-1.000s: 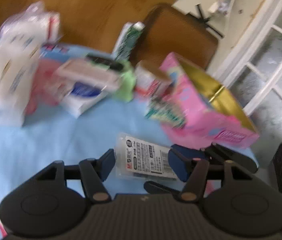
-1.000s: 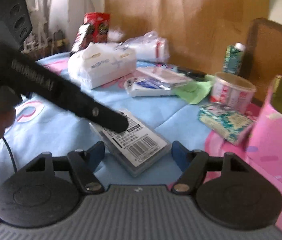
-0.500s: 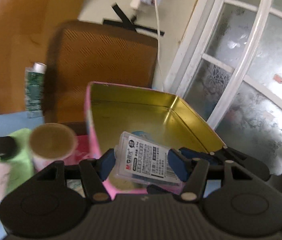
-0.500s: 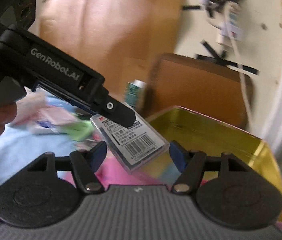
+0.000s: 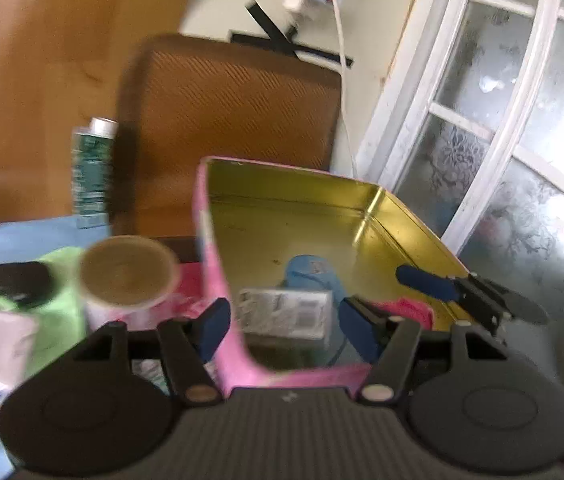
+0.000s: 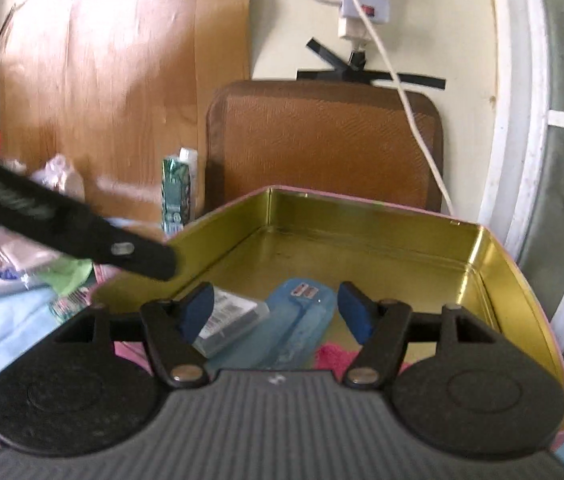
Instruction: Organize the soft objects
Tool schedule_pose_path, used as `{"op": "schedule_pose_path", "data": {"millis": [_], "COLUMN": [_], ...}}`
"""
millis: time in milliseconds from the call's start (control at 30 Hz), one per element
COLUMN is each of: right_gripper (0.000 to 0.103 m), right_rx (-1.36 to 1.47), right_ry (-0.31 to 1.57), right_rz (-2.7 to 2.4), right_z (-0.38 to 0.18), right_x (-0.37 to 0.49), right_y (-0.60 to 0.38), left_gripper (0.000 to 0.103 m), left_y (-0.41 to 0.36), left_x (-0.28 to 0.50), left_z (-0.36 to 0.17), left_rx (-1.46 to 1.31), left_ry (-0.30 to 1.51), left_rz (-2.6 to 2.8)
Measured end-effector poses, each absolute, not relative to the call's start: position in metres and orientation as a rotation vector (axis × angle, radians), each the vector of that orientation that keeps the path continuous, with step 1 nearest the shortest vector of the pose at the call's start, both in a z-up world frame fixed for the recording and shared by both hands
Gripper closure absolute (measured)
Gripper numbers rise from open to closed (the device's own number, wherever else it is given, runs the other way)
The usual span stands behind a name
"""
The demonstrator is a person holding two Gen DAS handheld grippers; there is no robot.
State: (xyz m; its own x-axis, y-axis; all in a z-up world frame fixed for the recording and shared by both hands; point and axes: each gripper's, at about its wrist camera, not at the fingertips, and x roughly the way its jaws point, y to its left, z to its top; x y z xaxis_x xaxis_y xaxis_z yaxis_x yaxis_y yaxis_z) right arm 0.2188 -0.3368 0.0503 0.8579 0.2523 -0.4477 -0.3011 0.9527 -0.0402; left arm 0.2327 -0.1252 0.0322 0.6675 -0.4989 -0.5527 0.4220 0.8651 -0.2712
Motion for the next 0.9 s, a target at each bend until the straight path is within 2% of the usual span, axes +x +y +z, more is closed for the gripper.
{"op": "schedule_pose_path", "data": {"millis": [133,300,500,600,667,900], "right_gripper": [0.043,0.043,0.042,0.037,0.026,0.026], "right_rx": [-0.076,-0.010,0.012,0.028,0.034,0.194], "right_ry": [0.431,0.444,0.559,0.618,0.644,0.803], "right_rz": [0.319,0.479,0.626,0.646,0.637,0.518], "right_z": [0.059,0.066,0.047,0.037,0.032,0.010], "right_x": [0.207,0.195,0.216,0.240,0.259,0.306], "right_y": [-0.324,-0.278,-0.188,-0.153,-0.136,-0.124], "left_gripper": [0.042,0.042,0.042,0.042,0.041,0.039], "left_y": [-0.068,0.008,0.068,0.076,0.074,0.065], "left_x": [0.200,0.168,0.155,0.149,0.146,0.134], "left_z": [0.026,-0.002,-0.033,-0.040,-0.041,-0.037], "left_rx": [-0.109,-0.070,-0.104,-0.121,-0.115,-0.077], "left_ry": [0.620,0.601,0.627,0.611,0.596,0.520], "left_rz": [-0.418,-0.172,-0.025,-0.008,-0.029,-0.065]}}
